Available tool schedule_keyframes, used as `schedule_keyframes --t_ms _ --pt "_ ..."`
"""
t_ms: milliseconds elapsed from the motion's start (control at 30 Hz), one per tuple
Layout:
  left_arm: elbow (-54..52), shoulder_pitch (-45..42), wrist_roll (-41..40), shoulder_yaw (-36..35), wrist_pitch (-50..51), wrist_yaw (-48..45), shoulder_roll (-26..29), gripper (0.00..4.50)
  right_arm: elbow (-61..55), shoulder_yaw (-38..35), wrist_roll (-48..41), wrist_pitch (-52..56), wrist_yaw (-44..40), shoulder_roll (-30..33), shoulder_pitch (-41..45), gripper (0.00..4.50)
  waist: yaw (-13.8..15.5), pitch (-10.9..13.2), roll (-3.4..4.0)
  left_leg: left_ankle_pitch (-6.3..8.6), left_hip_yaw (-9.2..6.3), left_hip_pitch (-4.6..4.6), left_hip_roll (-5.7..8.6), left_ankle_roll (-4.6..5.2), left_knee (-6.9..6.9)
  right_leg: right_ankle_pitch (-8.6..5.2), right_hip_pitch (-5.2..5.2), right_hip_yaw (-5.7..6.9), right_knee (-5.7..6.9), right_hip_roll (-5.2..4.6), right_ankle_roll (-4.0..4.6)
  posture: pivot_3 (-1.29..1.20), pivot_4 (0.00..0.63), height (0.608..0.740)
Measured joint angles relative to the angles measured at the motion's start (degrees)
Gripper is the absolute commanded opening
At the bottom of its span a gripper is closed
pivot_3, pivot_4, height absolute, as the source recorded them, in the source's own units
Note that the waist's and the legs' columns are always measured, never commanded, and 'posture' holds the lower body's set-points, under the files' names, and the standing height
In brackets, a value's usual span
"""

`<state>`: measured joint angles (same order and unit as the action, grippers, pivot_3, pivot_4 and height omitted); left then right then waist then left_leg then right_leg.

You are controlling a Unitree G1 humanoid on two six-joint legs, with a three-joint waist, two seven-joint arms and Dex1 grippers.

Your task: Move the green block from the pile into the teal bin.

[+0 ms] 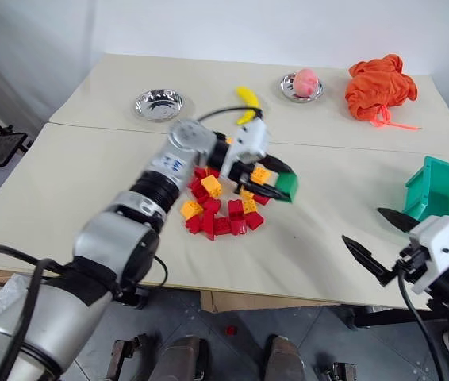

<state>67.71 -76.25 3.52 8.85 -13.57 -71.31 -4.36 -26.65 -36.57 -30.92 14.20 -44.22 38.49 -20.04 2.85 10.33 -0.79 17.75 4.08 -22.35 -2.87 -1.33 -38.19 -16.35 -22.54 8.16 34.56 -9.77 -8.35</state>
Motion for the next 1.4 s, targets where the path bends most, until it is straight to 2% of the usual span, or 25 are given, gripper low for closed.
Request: schedule_keyframes --t_ms 67,167,267,400,500,700,767,900,1000,1133,1400 --pt "1.32 2.13 2.00 2.53 0.39 4.84 -3.39 2.77 -1.56 -0.44 0.00 -0.07 1.07 -1.16 -1.35 4.50 -0.29 0.02 -0.03 0.01 0.03 0.00 0.00 0.01 0.00 0.00 -0.05 -0.05 0.00 0.00 0.00 0.00 0.150 0.740" --pt "2.68 2.22 3.58 2.92 0.33 11.43 -3.49 3.62 -4.16 -0.87 0.03 -0.15 2.47 -3.40 -4.13 4.50 -0.97 -0.03 0.06 0.00 0.08 0.07 -0.01 0.01 0.07 -0.01 -0.12 -0.16 0.12 0.00 0.02 0.00 0.150 0.740" --pt "2.76 2.31 2.79 1.50 -1.33 14.28 -3.70 4.48 -6.11 -0.49 0.48 -0.25 4.07 -6.15 -6.35 4.50 -1.16 -0.04 0.08 0.02 0.12 0.04 0.00 0.03 0.03 0.00 -0.12 -0.24 0.07 0.00 0.01 0.00 0.150 0.740" --pt "1.99 2.43 -0.08 -1.13 -5.09 12.08 -3.47 4.48 -6.22 0.29 2.13 -0.59 5.20 -6.58 -6.22 4.50 -1.27 -0.06 0.11 0.02 0.15 0.06 0.00 0.05 0.02 0.00 -0.12 -0.27 0.08 0.00 0.01 0.00 0.150 0.740" --pt "-0.34 4.43 -3.44 -3.87 -5.38 7.64 -0.55 4.48 -6.22 1.88 2.99 0.05 6.12 -5.77 -3.51 4.50 -1.67 -0.09 0.16 0.02 0.21 0.15 0.00 0.05 0.05 0.00 -0.13 -0.35 0.12 0.01 0.01 0.00 0.150 0.740" --pt "-7.57 11.70 -9.78 -9.29 -5.37 -0.86 11.61 4.48 -6.31 7.60 0.29 7.07 6.52 -3.37 1.88 4.50 -2.16 -0.11 0.22 0.03 0.26 0.17 -0.01 0.05 -0.03 0.00 -0.18 -0.49 0.30 0.01 0.02 0.00 0.150 0.740" --pt "-13.10 16.50 -12.38 -10.54 -5.24 -5.34 16.93 4.48 -4.63 11.94 0.90 8.76 6.09 -0.58 7.75 4.50 -2.39 -0.11 0.21 0.04 0.27 0.18 -0.01 0.06 -0.07 0.00 -0.17 -0.51 0.30 0.01 0.01 0.00 0.150 0.740" --pt "-23.69 26.98 -15.61 -13.03 -0.72 -7.62 27.43 4.48 5.61 19.02 4.77 11.50 6.49 2.33 22.41 4.50 -3.02 -0.11 0.21 0.03 0.27 0.20 -0.03 0.05 -0.07 0.00 -0.20 -0.54 0.41 0.01 0.02 0.00 0.150 0.740" --pt "-34.22 34.22 -17.88 -14.31 4.99 -6.76 31.95 4.48 13.19 24.74 7.80 12.12 6.11 2.36 31.87 4.50 -2.80 -0.10 0.21 0.03 0.26 0.14 -0.02 0.05 -0.12 0.01 -0.21 -0.55 0.41 0.01 0.01 0.00 0.150 0.740" --pt "-45.27 40.95 -20.12 -14.72 11.70 -4.50 34.93 4.48 21.15 30.10 10.30 10.71 2.22 2.46 38.45 4.50 -1.66 -0.10 0.21 0.07 0.24 0.08 -0.01 0.06 -0.20 0.02 -0.19 -0.55 0.39 0.01 -0.01 0.00 0.150 0.740" --pt "-56.68 51.11 -22.48 -15.10 17.91 -1.39 38.22 4.48 44.64 38.76 19.54 0.66 -6.52 3.46 54.62 4.50 -2.84 -0.09 0.22 0.08 0.30 0.12 -0.04 0.05 -0.21 0.02 -0.20 -0.57 0.43 0.01 -0.01 0.00 0.150 0.740"
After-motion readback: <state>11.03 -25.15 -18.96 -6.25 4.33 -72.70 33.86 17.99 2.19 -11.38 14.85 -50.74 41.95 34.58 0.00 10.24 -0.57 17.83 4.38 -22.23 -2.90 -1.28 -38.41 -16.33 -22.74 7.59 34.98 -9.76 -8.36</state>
